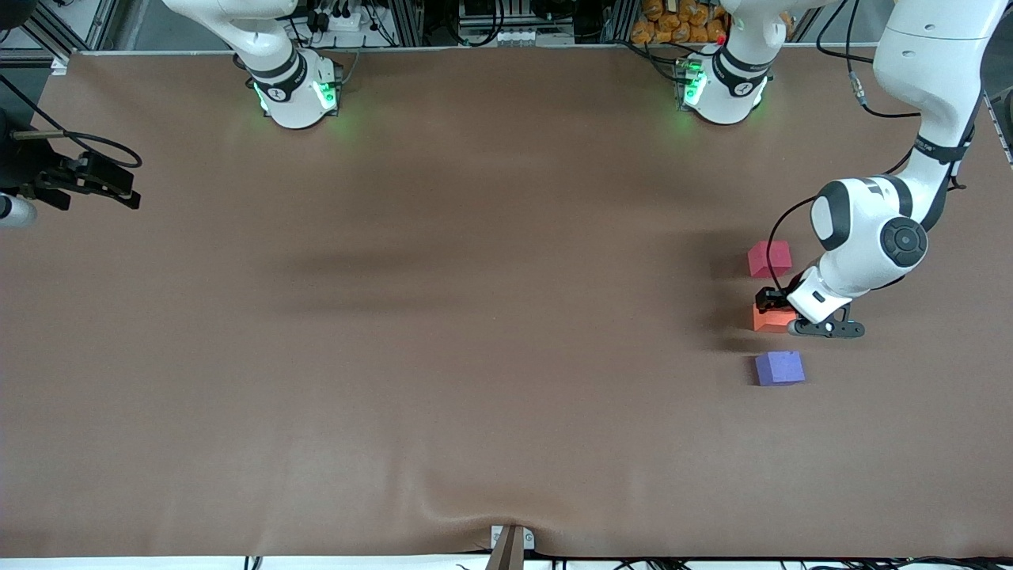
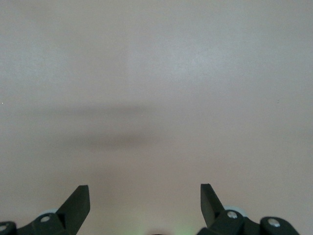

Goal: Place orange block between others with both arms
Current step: 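Lower the orange cube between the pink and purple cubes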

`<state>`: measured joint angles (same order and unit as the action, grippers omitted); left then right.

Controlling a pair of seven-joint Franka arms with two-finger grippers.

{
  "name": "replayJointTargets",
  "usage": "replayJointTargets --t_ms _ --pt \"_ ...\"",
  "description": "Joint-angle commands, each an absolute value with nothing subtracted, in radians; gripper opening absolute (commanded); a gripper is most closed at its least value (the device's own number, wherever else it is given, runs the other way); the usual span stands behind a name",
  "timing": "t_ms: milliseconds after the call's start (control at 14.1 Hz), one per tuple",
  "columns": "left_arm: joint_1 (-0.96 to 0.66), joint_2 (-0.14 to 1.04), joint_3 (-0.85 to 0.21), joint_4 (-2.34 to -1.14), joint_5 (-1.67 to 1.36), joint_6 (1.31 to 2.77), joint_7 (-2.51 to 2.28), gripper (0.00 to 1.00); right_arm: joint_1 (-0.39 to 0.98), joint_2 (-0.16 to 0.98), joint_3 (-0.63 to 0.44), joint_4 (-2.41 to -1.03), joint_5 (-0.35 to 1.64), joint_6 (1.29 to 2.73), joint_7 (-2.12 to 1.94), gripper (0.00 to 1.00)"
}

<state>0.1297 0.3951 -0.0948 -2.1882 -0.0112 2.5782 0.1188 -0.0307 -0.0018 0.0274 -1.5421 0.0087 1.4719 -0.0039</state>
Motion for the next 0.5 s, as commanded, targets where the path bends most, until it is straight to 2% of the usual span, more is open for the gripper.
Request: replayJointTargets --t_ms 0,425 --pt "0.138 0.405 -0.107 -2.184 -0.009 2.605 0.133 1.0 -0.04 0.006 0.028 -1.516 0.006 1.46 0.003 1.0" --pt "0.164 0.252 -0.104 -2.145 -0.009 2.502 0.136 1.0 -0.037 0.008 0.028 -1.514 0.008 1.46 0.003 1.0"
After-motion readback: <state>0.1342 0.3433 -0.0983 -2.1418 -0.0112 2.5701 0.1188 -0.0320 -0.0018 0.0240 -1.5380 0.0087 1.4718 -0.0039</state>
